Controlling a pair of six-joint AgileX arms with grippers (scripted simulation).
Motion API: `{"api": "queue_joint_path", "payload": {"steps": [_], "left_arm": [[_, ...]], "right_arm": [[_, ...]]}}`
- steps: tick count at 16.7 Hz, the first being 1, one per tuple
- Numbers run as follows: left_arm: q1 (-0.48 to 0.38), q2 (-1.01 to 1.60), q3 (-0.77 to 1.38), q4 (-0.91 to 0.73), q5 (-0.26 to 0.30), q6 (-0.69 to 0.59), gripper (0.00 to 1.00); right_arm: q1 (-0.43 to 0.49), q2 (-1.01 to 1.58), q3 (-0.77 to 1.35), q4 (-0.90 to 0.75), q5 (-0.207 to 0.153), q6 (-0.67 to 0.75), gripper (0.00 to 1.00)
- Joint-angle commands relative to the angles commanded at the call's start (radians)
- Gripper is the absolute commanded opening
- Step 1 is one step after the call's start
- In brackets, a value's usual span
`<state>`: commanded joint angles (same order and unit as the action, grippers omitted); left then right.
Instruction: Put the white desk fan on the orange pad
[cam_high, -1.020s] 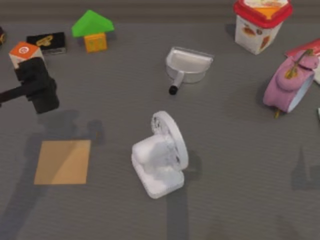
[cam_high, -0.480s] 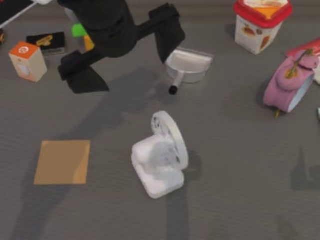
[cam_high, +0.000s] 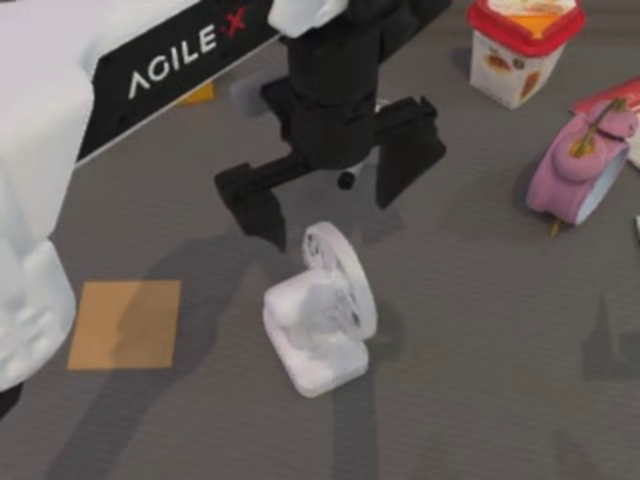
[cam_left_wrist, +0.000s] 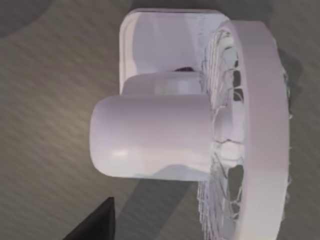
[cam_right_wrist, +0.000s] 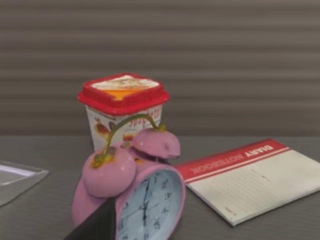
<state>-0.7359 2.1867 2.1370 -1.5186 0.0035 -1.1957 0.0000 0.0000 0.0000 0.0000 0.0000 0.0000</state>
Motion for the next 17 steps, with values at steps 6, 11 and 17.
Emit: {"api": "queue_joint_path", "payload": {"steps": [6,11,17], "left_arm": [[0.004,-0.001,-0.005,0.005,0.000,0.001,1.00],[0.003,-0.015,-0.154,0.136,0.000,0.003,1.00],[0.001,-0.019,-0.230,0.210,0.000,0.001,1.00]], "right_arm": [[0.000,0.000,0.000,0.000,0.000,0.000,1.00],[0.000,0.000,0.000,0.000,0.000,0.000,1.00],[0.000,0.000,0.000,0.000,0.000,0.000,1.00]]}}
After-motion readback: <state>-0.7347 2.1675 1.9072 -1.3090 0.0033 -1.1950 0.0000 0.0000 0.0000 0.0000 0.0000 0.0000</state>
